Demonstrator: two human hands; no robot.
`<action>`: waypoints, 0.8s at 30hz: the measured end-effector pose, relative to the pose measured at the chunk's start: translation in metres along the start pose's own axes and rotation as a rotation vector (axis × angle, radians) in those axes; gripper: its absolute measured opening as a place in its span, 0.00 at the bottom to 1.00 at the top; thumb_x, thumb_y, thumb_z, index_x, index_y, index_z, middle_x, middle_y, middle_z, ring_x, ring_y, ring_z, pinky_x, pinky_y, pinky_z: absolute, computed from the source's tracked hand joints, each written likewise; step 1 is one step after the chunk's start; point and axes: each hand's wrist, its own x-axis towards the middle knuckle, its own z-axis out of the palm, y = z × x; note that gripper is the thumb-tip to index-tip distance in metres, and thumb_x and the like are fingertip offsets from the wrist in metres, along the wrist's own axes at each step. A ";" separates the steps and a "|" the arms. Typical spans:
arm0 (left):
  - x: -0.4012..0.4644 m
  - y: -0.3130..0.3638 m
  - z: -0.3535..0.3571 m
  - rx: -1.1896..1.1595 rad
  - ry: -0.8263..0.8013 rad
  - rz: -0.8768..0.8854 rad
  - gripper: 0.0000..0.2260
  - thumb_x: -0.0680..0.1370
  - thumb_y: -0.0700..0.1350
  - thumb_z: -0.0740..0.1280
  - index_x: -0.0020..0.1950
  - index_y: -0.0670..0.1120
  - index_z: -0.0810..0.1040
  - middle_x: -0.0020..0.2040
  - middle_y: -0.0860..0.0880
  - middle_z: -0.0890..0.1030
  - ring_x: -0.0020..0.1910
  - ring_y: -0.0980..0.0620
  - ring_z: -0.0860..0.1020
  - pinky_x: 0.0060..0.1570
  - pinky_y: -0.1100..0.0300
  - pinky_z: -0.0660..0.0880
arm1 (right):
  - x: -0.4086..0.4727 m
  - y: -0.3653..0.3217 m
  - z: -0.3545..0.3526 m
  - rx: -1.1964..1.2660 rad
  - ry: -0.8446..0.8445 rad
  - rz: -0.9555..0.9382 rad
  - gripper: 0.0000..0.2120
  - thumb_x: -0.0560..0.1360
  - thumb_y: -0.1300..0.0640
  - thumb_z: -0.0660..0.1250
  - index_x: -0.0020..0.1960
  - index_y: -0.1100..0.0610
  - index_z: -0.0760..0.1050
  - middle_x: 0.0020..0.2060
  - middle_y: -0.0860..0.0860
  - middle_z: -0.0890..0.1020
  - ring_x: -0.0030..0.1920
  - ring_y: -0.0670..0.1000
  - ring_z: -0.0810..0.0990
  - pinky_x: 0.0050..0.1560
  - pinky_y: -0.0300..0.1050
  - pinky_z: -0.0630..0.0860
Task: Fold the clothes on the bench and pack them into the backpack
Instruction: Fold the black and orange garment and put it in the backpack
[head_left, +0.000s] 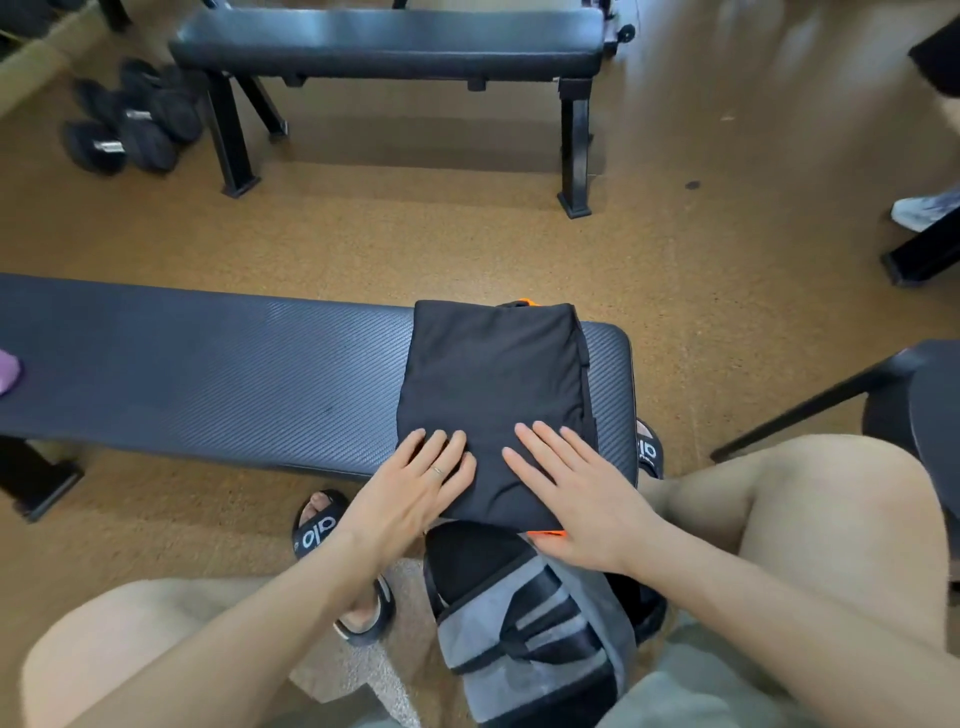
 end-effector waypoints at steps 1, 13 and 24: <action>0.001 0.003 0.000 -0.004 0.003 -0.015 0.25 0.78 0.44 0.65 0.73 0.39 0.63 0.73 0.34 0.67 0.68 0.34 0.70 0.70 0.39 0.68 | -0.001 -0.002 0.001 0.010 0.002 0.008 0.44 0.75 0.32 0.58 0.83 0.54 0.50 0.81 0.58 0.51 0.81 0.59 0.50 0.79 0.59 0.54; -0.004 0.009 0.001 -0.046 0.005 -0.068 0.28 0.79 0.42 0.65 0.76 0.37 0.59 0.76 0.33 0.65 0.72 0.33 0.68 0.71 0.39 0.67 | -0.002 0.001 -0.001 0.013 0.034 0.022 0.45 0.74 0.33 0.61 0.82 0.54 0.52 0.81 0.58 0.55 0.80 0.62 0.56 0.77 0.61 0.58; -0.008 -0.027 -0.024 -0.170 0.034 0.046 0.27 0.72 0.45 0.71 0.70 0.44 0.71 0.70 0.41 0.73 0.67 0.41 0.74 0.67 0.47 0.73 | -0.002 -0.003 -0.003 -0.107 0.049 -0.039 0.44 0.69 0.53 0.76 0.80 0.58 0.59 0.77 0.59 0.65 0.77 0.61 0.64 0.72 0.61 0.68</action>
